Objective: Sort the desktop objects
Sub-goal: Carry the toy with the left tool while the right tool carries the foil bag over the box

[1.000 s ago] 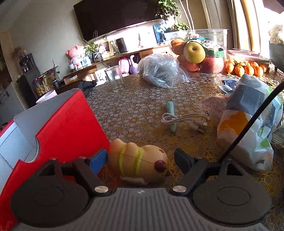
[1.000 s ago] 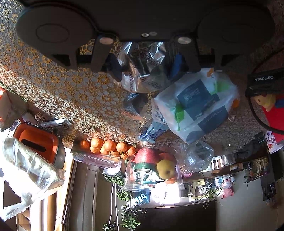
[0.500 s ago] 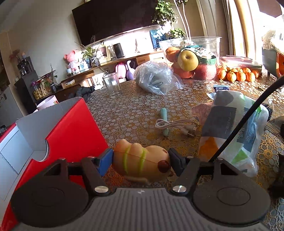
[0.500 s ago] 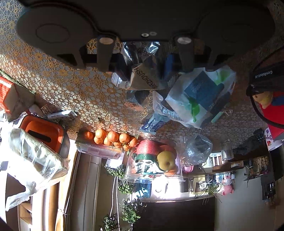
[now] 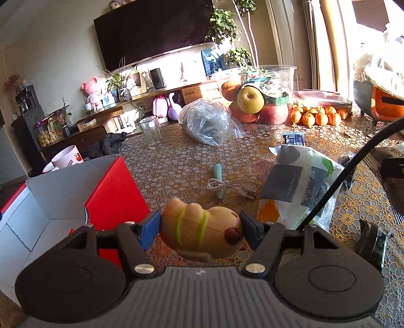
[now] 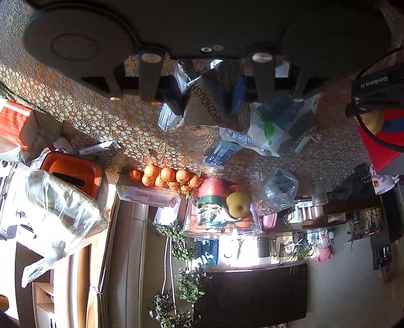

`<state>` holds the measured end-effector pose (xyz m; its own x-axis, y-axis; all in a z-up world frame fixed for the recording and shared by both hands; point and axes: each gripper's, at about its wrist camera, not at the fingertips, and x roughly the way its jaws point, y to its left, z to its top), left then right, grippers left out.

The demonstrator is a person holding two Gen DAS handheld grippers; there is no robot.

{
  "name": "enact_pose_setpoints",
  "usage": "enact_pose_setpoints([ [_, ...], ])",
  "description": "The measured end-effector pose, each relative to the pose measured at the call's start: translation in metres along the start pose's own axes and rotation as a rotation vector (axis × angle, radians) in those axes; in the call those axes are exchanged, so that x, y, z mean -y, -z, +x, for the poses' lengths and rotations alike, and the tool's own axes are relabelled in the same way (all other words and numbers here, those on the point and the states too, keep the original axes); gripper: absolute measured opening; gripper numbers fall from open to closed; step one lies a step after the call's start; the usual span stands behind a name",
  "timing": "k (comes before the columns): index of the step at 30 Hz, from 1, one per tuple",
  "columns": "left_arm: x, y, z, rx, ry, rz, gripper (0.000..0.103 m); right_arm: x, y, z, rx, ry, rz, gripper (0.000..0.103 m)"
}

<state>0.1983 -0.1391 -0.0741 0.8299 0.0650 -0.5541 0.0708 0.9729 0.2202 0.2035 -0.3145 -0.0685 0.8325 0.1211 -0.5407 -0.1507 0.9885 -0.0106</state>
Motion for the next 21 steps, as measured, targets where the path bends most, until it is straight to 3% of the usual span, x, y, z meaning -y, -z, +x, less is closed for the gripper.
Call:
enact_pose_setpoints([
  [12, -0.019, -0.002, -0.052, 0.032, 0.050, -0.011, 0.067, -0.009, -0.007, -0.046, 0.029, -0.027, 0.007, 0.041],
  [21, -0.058, -0.001, -0.085, 0.014, 0.094, -0.077, 0.067, -0.042, -0.015, -0.077, 0.047, -0.098, -0.020, 0.041],
])
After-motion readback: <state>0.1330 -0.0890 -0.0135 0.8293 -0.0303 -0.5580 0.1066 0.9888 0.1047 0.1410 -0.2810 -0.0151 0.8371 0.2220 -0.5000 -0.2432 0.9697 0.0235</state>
